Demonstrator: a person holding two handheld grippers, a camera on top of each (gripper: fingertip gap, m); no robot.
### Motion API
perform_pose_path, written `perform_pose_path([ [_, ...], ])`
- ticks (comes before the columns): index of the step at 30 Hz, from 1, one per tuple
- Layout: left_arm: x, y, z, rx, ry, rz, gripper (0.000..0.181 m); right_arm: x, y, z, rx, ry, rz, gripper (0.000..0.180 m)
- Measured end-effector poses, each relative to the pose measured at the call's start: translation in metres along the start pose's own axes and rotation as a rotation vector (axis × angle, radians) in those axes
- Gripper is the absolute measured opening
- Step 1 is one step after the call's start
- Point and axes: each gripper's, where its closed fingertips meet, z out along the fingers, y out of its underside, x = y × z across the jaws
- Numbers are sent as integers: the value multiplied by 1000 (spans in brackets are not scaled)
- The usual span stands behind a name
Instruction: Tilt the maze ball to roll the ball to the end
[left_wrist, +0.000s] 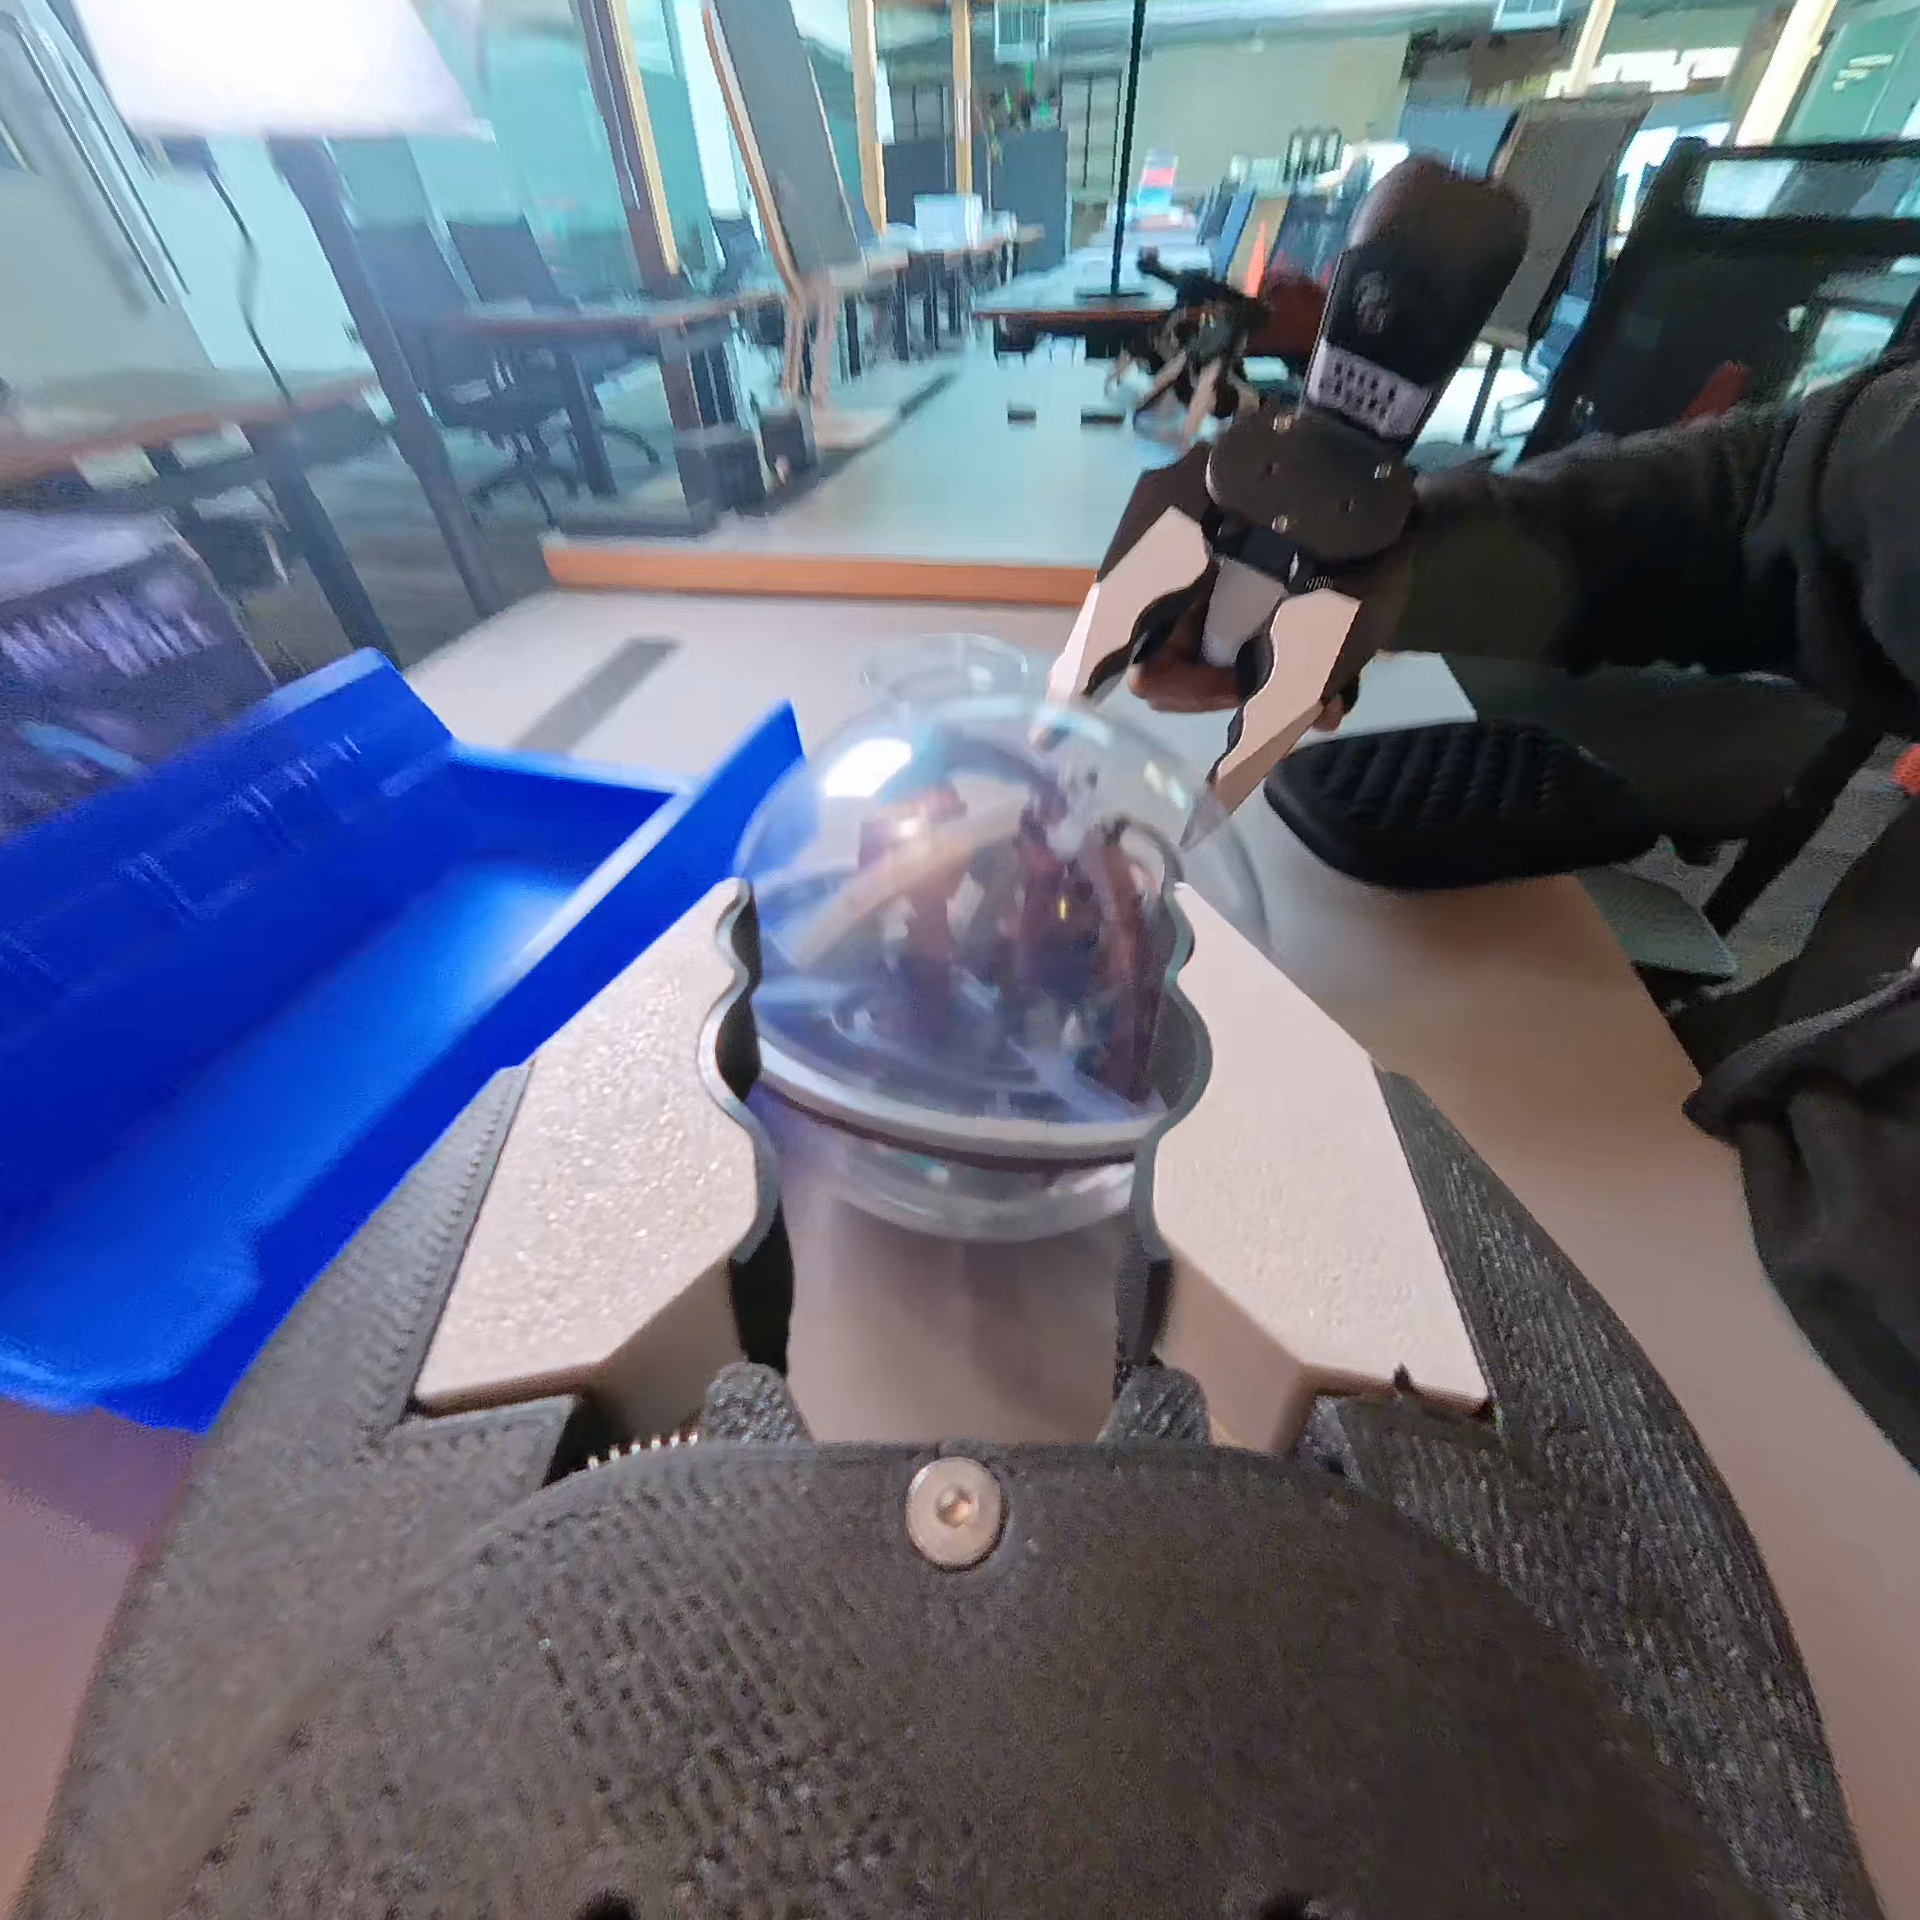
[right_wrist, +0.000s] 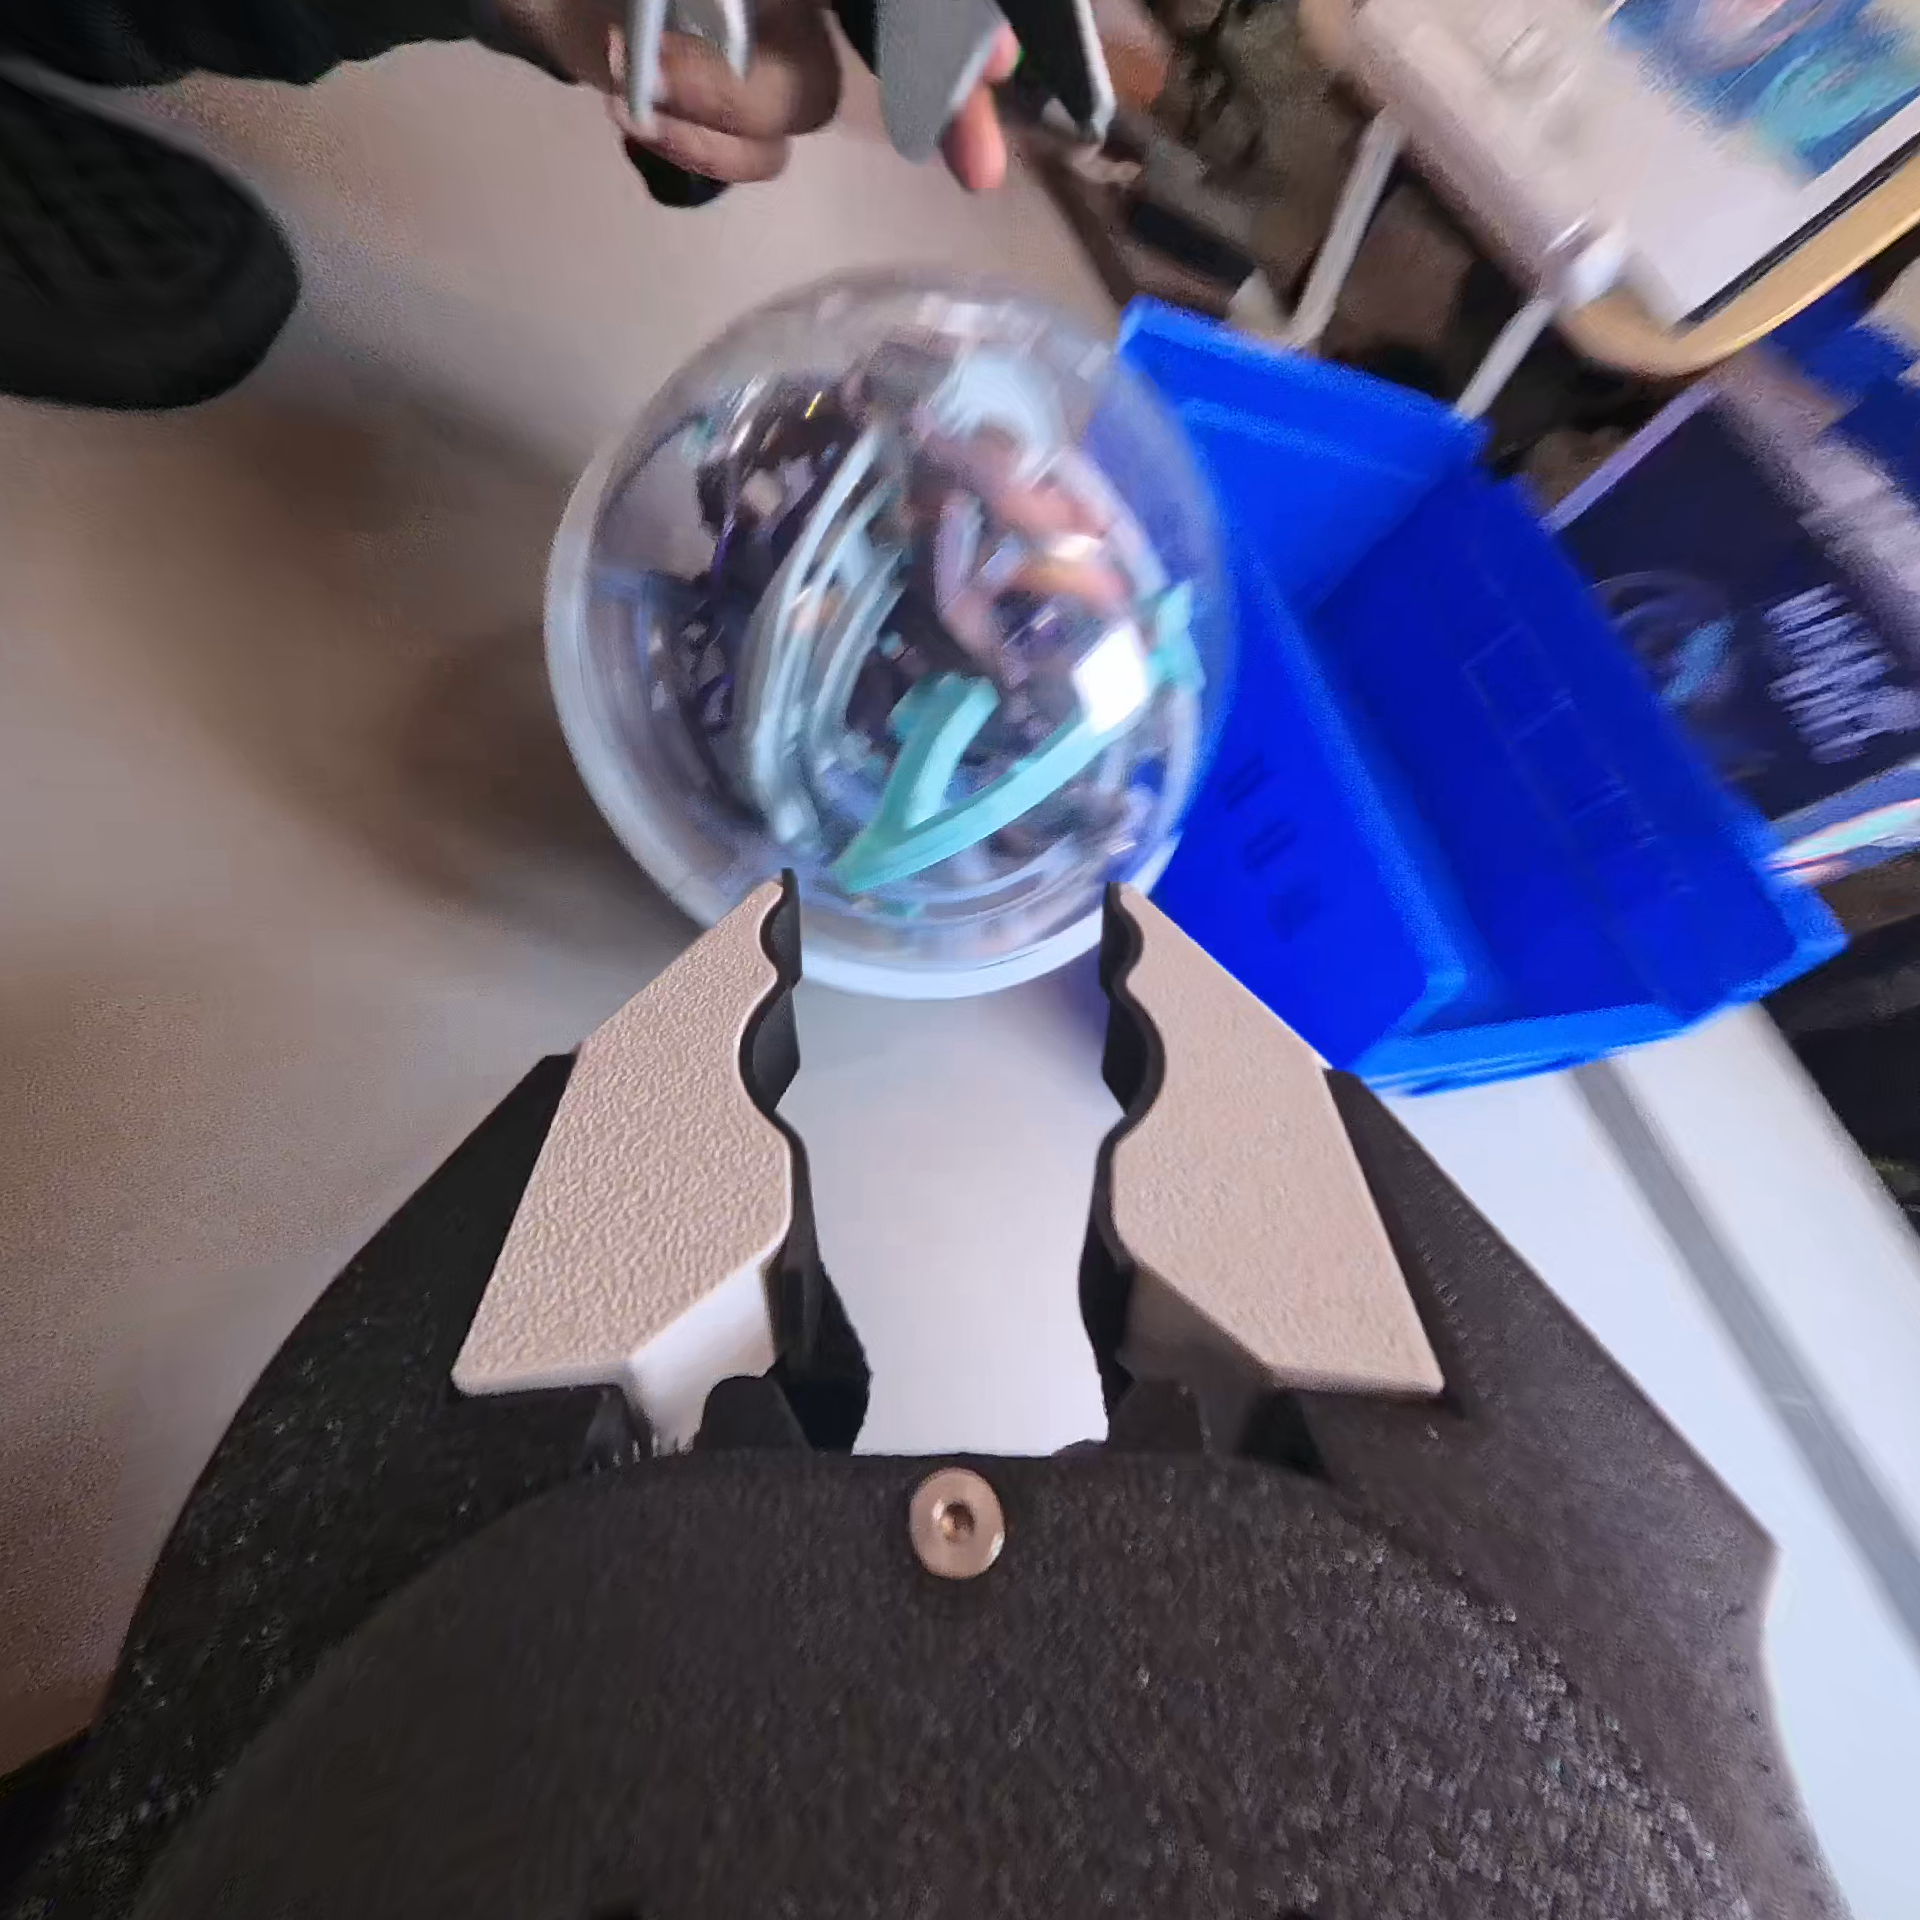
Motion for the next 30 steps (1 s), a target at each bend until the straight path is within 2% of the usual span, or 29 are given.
perform_pose_path([
  [2, -5, -53, -27, 129, -33, 37, 81, 29, -36, -29, 99, 83, -18, 54],
  [5, -2, -148, -88, 361, -96, 148, 82, 67, -105, -86, 318, 186, 1, 55],
  [6, -1, -163, -100, 371, -133, 202, 83, 74, -117, -97, 362, 214, -8, 56],
  [8, -1, -169, -109, 336, -194, 264, 88, 79, -119, -101, 390, 233, -5, 63],
  [10, -1, -150, -103, 302, -181, 193, 92, 72, -99, -82, 371, 182, 61, 71],
  [15, 1, -33, -58, 91, -133, -116, 108, 47, -41, -25, 286, 73, 165, 89],
  [17, 12, -4, -41, 55, -118, -178, 111, 41, -33, -10, 283, 55, 184, 93],
  [22, 32, 18, -11, -50, -123, -128, 113, 32, -31, 4, 213, 55, 115, 100],
  [26, 24, 21, 1, -91, -161, -91, 115, 33, -34, 4, 215, 84, 96, 100],
  [30, 12, 43, 12, -103, -194, -96, 119, 32, -28, 9, 227, 74, 151, 101],
])
